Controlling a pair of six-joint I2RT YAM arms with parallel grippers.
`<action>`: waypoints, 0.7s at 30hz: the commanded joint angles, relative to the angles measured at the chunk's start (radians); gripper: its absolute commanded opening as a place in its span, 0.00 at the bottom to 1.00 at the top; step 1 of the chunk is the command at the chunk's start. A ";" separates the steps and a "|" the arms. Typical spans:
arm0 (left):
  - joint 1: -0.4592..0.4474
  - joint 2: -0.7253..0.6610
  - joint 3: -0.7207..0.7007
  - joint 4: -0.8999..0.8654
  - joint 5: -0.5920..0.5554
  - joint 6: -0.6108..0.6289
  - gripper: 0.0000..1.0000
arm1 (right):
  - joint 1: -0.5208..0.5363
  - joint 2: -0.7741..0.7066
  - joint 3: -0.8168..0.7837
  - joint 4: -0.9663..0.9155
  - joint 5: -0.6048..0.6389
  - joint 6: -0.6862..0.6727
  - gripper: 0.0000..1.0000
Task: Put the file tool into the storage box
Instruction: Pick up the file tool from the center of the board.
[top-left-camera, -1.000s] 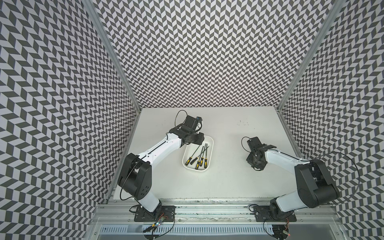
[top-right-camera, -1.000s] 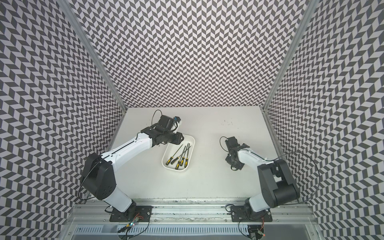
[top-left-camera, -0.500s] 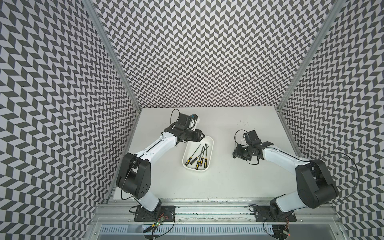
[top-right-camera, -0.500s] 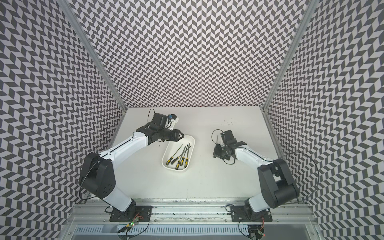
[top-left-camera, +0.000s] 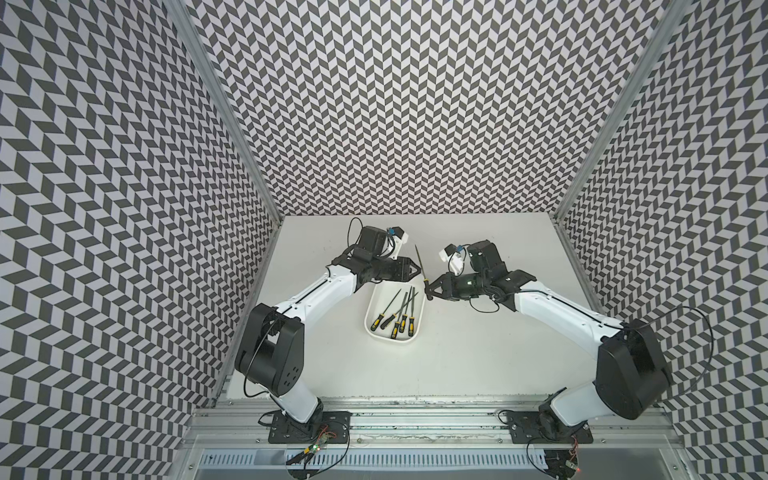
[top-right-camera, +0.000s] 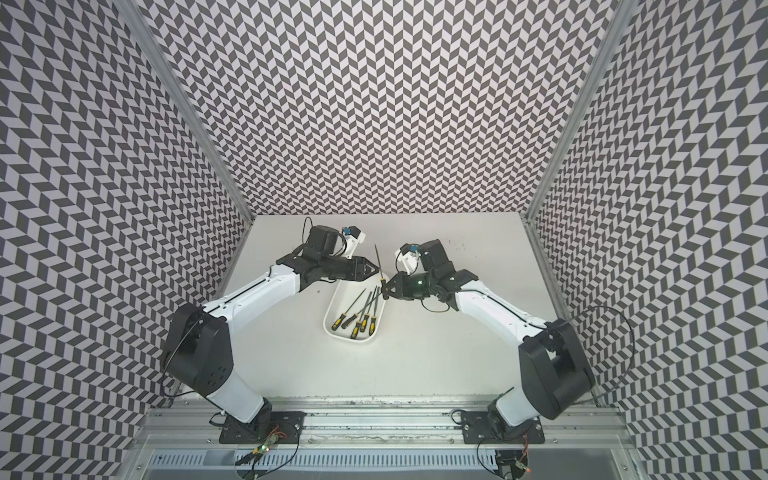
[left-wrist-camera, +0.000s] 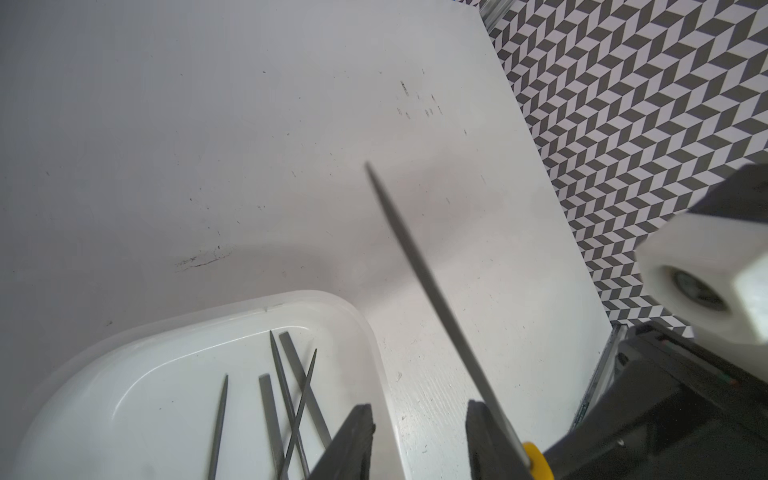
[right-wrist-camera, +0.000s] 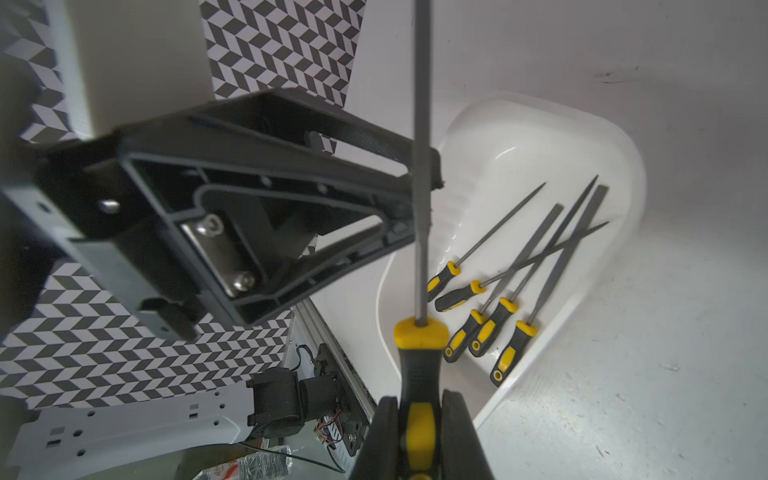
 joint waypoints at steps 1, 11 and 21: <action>-0.009 0.009 -0.010 0.047 0.016 -0.015 0.41 | 0.033 0.029 0.044 0.031 -0.028 -0.026 0.00; -0.017 -0.012 0.012 -0.012 -0.051 0.010 0.42 | 0.040 0.071 0.061 -0.031 0.038 -0.063 0.00; 0.009 -0.082 -0.063 -0.067 -0.150 0.047 0.41 | 0.004 0.074 0.058 -0.004 0.069 -0.042 0.00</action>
